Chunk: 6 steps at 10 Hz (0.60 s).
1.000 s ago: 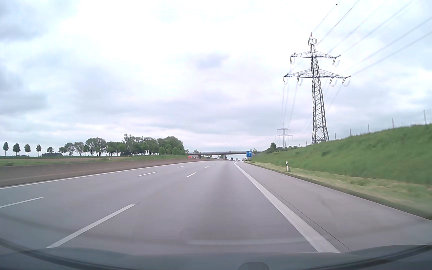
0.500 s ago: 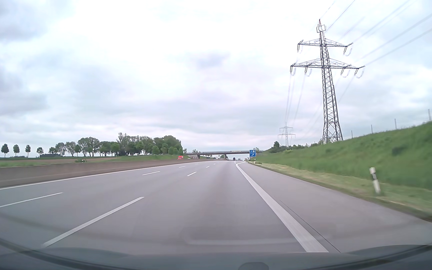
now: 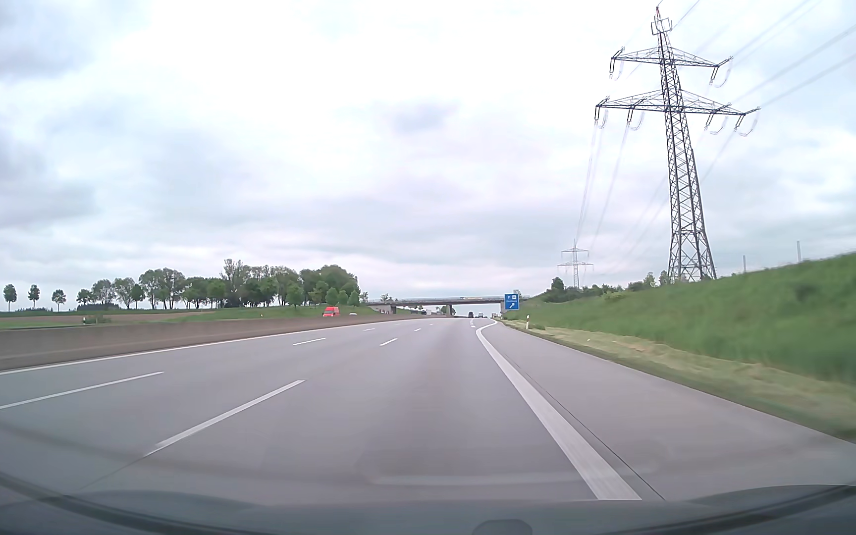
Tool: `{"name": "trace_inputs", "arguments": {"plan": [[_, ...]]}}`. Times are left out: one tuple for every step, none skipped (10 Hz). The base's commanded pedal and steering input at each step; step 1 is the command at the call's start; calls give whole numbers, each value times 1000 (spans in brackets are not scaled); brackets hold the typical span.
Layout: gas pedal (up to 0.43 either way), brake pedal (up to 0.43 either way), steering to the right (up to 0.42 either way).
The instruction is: Follow the waypoints while adhering to traffic rules and regulations
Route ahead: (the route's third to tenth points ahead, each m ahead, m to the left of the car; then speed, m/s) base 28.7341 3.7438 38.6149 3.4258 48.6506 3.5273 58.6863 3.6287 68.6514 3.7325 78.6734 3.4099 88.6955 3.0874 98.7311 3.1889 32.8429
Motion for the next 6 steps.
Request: {"name": "trace_inputs", "arguments": {"plan": [[378, 0, -3], [378, 0, -3], [378, 0, -1], [378, 0, 0], [378, 0, 0], [378, 0, 0]]}}
